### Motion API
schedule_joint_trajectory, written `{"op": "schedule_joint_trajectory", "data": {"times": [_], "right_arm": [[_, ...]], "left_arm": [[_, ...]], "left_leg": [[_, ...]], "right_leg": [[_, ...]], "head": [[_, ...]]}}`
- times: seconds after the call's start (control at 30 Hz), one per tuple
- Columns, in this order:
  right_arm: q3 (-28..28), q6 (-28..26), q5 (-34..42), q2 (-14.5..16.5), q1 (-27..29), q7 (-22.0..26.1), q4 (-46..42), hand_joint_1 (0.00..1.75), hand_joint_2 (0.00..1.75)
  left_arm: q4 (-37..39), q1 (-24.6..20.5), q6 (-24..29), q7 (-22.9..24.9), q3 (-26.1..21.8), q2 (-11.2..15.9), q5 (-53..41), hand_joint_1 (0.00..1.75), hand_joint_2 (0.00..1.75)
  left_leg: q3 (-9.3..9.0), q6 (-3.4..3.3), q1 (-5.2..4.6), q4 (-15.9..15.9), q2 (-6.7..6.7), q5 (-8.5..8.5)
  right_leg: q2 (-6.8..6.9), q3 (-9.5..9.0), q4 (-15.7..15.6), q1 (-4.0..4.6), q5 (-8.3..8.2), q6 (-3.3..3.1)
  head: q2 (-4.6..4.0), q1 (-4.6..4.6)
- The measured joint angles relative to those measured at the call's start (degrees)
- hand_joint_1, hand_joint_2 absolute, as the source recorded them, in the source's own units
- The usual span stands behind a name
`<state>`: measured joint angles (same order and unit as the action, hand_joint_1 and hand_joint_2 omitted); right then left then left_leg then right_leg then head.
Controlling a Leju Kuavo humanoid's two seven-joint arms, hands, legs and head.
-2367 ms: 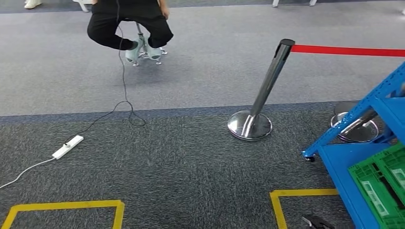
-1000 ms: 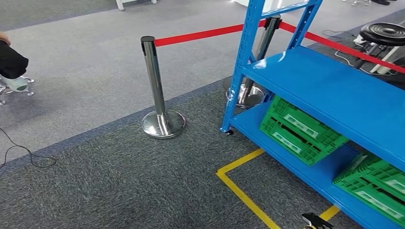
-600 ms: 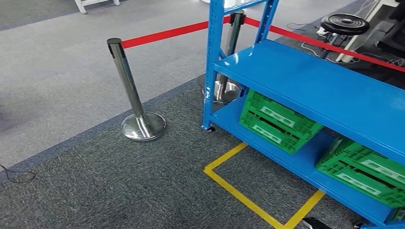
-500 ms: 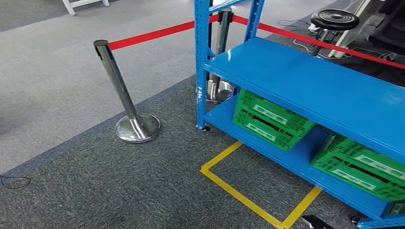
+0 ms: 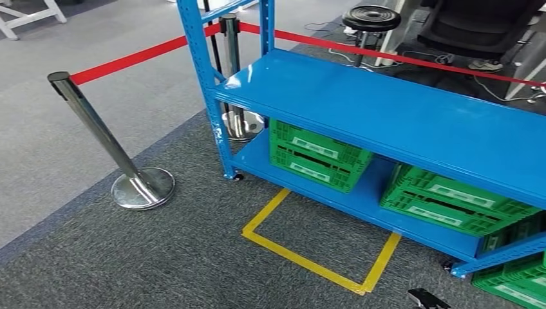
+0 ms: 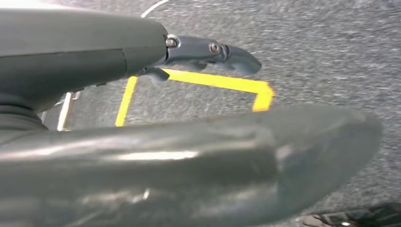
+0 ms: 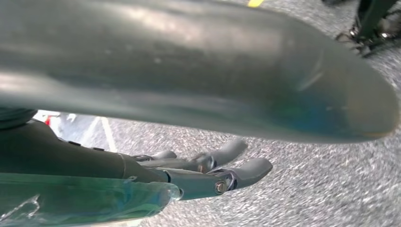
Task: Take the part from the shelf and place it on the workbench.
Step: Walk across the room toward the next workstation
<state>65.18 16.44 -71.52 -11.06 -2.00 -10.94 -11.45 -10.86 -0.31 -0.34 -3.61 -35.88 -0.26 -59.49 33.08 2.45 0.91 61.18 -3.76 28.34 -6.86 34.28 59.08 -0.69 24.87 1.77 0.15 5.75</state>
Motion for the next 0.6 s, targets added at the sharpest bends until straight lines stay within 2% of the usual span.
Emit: {"op": "schedule_joint_trajectory", "data": {"times": [0.03, 0.07, 0.1, 0.13, 0.17, 0.2, 0.23, 0.27, 0.3, 0.33, 0.37, 0.4, 0.47, 0.5, 0.53, 0.6], "right_arm": [[0.0, -0.7, -0.1, 0.0, 0.1, 0.3, 0.0, 0.00, 0.00], [0.0, -1.0, -0.2, 0.0, 0.3, 0.3, 0.0, 0.00, 0.00], [0.0, -1.1, -0.2, 0.0, 0.5, 0.4, 0.0, 0.00, 0.00], [0.0, -1.2, -0.3, 0.0, 0.8, 0.4, 0.0, 0.00, 0.00], [0.0, -1.3, -0.3, 0.0, 0.8, 0.3, 0.0, 0.00, 0.00], [0.0, -1.3, -0.3, 0.1, 0.7, 0.3, 0.0, 0.00, 0.00], [0.0, -1.4, -0.4, 0.1, 0.4, 0.3, 0.0, 0.00, 0.00], [0.0, -1.5, -0.4, 0.1, 0.3, 0.3, 0.0, 0.00, 0.00], [0.0, -1.7, -0.4, 0.2, 0.2, 0.4, 0.0, 0.00, 0.00], [0.0, -1.8, -0.4, 0.2, 0.3, 0.4, 0.0, 0.00, 0.00], [0.0, -1.9, -0.4, 0.2, 0.4, 0.4, 0.0, 0.00, 0.00], [0.0, -2.0, -0.4, 0.2, 0.4, 0.4, 0.0, 0.00, 0.00], [0.0, -2.2, -0.4, 0.2, 0.3, 0.4, 0.0, 0.00, 0.00], [0.0, -2.4, -0.4, 0.3, 0.2, 0.5, 0.0, 0.00, 0.00], [0.0, -2.8, -0.4, 0.3, 0.1, 0.8, 0.0, 0.00, 0.00], [0.0, -4.3, -0.6, 0.3, 0.3, 1.6, 0.0, 0.00, 0.00]], "left_arm": [[0.0, -0.1, 0.2, -0.1, -0.2, 0.0, 0.2, 0.00, 0.00], [0.0, -0.1, 0.4, -0.2, -0.3, 0.0, 0.3, 0.00, 0.00], [0.0, -0.2, 0.5, -0.2, -0.5, 0.0, 0.3, 0.00, 0.00], [0.0, -0.2, 0.7, -0.3, -0.6, 0.0, 0.3, 0.00, 0.00], [0.0, -0.2, 0.9, -0.3, -0.7, 0.0, 0.3, 0.00, 0.00], [0.0, -0.1, 1.0, -0.3, -0.9, 0.1, 0.2, 0.00, 0.00], [0.0, 0.0, 1.1, -0.4, -1.0, 0.1, 0.2, 0.00, 0.00], [0.0, 0.1, 1.2, -0.4, -1.1, 0.1, 0.2, 0.00, 0.00], [0.0, 0.2, 1.2, -0.4, -1.2, 0.1, 0.2, 0.00, 0.00], [0.0, 0.2, 1.2, -0.4, -1.3, 0.1, 0.2, 0.00, 0.00], [0.0, 0.2, 1.2, -0.4, -1.3, 0.1, 0.2, 0.00, 0.00], [0.0, 0.1, 1.2, -0.4, -1.4, 0.1, 0.2, 0.00, 0.00], [0.0, 0.1, 1.3, -0.4, -1.4, 0.1, 0.2, 0.00, 0.00], [0.0, 0.1, 1.3, -0.5, -1.5, 0.1, 0.3, 0.00, 0.00], [0.0, 0.0, 1.2, -0.6, -1.5, 0.1, 0.5, 0.00, 0.00], [0.0, -0.2, 0.4, -0.7, -2.0, 0.1, 1.8, 0.00, 0.00]], "left_leg": [[-1.50, -0.31, 0.11, -3.5, -0.99, -1.38], [-1.55, -0.80, 0.09, -3.7, -0.31, -1.37], [-1.57, -1.28, 0.05, -3.8, 0.41, -1.53], [-1.64, -1.79, 0.03, -4.0, 1.13, -1.66], [-1.69, -2.21, 0.02, -4.1, 1.92, -1.76], [-1.73, -2.51, -0.10, -4.2, 2.72, -1.76], [-1.73, -2.70, -0.26, -4.2, 3.58, -1.70], [-1.73, -2.81, -0.40, -4.2, 4.51, -1.65], [-1.75, -2.84, -0.49, -4.2, 5.39, -1.60], [-1.80, -2.83, -0.54, -4.2, 6.18, -1.53], [-1.92, -2.75, -0.55, -4.2, 6.91, -1.44], [-2.10, -2.59, -0.54, -4.2, 7.59, -1.32], [-2.56, -2.05, -0.77, -4.1, 8.83, -0.95], [-2.80, -1.73, -0.90, -4.1, 9.37, -0.82], [-3.00, -1.40, -1.01, -4.2, 9.90, -0.76], [-3.37, -0.70, -0.91, -4.4, 10.70, -0.66]], "right_leg": [[-1.21, 0.30, -0.1, -0.10, -0.19, 0.57], [-1.91, 0.57, -0.3, -0.24, -0.41, 0.99], [-1.66, 0.76, -0.4, -0.33, -0.50, 1.32], [-0.38, 1.13, 0.2, -0.31, -0.12, 1.59], [1.56, 1.97, 1.8, -0.21, 1.00, 1.78], [3.84, 3.31, 4.8, -0.12, 2.73, 1.88], [5.44, 5.17, 8.7, -0.07, 4.82, 2.02], [6.15, 6.99, 12.7, -0.09, 6.60, 2.13], [6.40, 8.13, 15.3, -0.10, 7.49, 2.20], [6.51, 8.23, 16.0, -0.11, 7.31, 2.24], [6.72, 7.01, 14.1, -0.10, 6.05, 2.23], [7.46, 4.76, 10.3, -0.09, 4.22, 2.18], [9.73, 0.46, 2.8, 0.09, 1.58, 1.80], [10.35, -0.63, 0.8, 0.17, 1.05, 1.51], [10.31, -0.80, 0.2, 0.29, 1.03, 1.17], [8.93, -0.57, 0.1, 0.27, 0.81, 0.44]], "head": [[0.00, -0.02], [0.00, -0.01], [0.00, 0.04], [0.00, 0.18], [0.00, 0.37], [0.00, 0.57], [0.00, 0.73], [0.00, 0.75], [0.00, 0.74], [0.00, 0.75], [0.00, 0.76], [0.00, 0.78], [0.00, 0.76], [0.00, 0.73], [0.00, 0.69], [0.01, 0.69]]}}
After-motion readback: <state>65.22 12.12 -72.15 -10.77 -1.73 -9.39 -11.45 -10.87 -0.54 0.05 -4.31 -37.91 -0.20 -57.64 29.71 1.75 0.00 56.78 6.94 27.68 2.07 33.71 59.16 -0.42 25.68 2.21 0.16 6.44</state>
